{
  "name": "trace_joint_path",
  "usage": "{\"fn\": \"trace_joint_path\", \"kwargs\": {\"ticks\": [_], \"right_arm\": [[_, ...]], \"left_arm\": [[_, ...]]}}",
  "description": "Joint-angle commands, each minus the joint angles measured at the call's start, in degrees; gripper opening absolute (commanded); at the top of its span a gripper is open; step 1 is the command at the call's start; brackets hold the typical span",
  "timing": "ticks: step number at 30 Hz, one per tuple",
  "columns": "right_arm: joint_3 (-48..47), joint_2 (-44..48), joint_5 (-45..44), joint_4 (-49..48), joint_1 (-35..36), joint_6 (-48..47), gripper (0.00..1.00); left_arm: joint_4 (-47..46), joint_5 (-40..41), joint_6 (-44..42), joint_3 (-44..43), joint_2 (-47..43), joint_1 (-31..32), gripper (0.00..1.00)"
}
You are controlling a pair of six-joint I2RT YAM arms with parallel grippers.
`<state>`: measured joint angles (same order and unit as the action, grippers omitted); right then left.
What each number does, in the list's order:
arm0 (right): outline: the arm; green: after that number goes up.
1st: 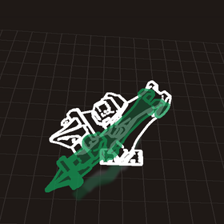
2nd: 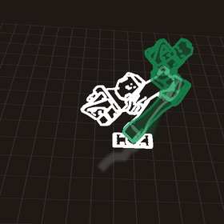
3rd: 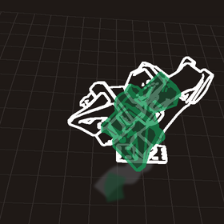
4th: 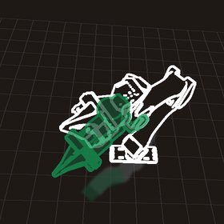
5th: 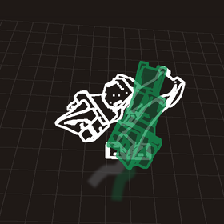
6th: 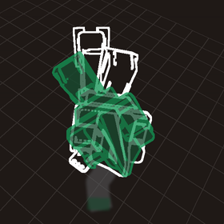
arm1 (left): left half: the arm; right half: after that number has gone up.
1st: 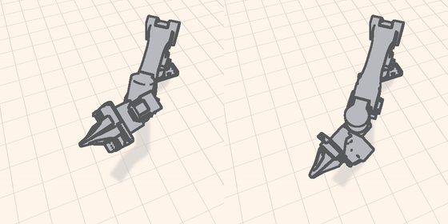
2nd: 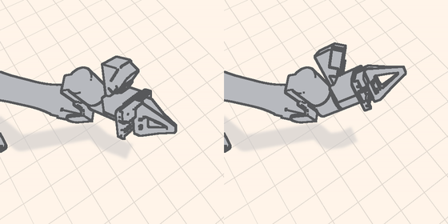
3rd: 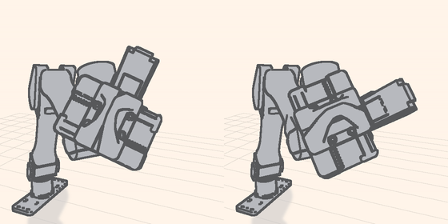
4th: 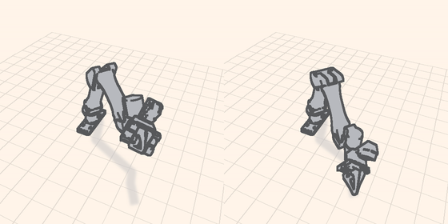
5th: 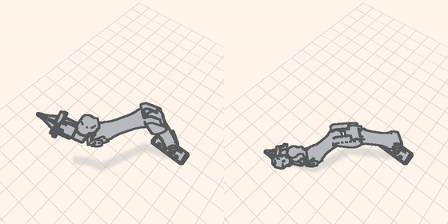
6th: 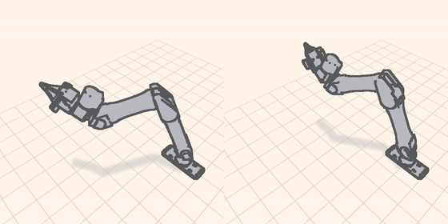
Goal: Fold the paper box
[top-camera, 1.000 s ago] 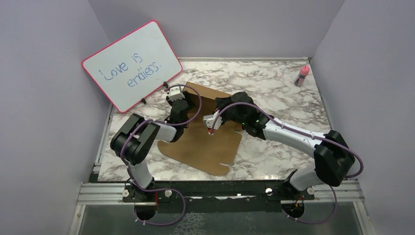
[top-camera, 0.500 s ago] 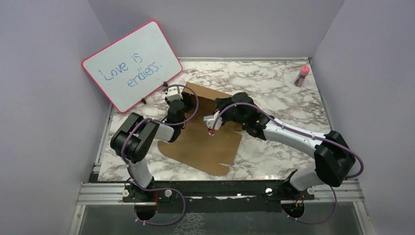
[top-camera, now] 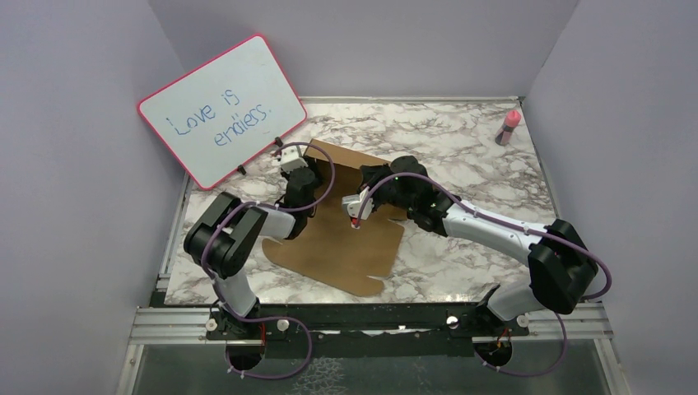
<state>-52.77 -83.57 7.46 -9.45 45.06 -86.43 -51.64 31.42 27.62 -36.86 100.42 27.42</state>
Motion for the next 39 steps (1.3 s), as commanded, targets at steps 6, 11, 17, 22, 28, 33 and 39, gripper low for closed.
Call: {"fn": "trace_joint_path", "kwargs": {"ticks": [6, 11, 17, 22, 28, 33, 39], "right_arm": [[1.4, 2.5, 2.2, 3.3, 0.4, 1.5, 0.02], [0.6, 2.2, 2.6, 2.4, 0.4, 2.7, 0.04], [-0.7, 2.0, 2.4, 0.4, 0.4, 5.4, 0.16], [-0.9, 1.9, 2.1, -1.2, 0.4, 8.1, 0.21], [-1.3, 3.1, 3.8, -1.5, 0.4, 11.8, 0.27], [-1.2, 5.4, 5.4, -3.1, 0.4, 18.6, 0.35], [-1.9, 8.8, 4.5, -4.9, 0.4, 33.1, 0.47]], "left_arm": [[7.4, 12.0, 0.3, -0.1, -1.9, -1.3, 0.36], [7.4, 2.9, 1.9, 2.6, -5.5, -1.4, 0.45], [8.6, -6.0, 1.6, 8.2, -15.7, -2.2, 0.57], [12.8, -13.4, 3.5, 11.9, -25.5, -4.2, 0.67], [19.6, -16.8, 5.0, 14.0, -34.8, -4.9, 0.73], [25.4, -22.8, 8.1, 14.5, -41.6, -7.6, 0.78], [31.3, -31.0, 12.7, 12.4, -46.8, -11.7, 0.81]]}}
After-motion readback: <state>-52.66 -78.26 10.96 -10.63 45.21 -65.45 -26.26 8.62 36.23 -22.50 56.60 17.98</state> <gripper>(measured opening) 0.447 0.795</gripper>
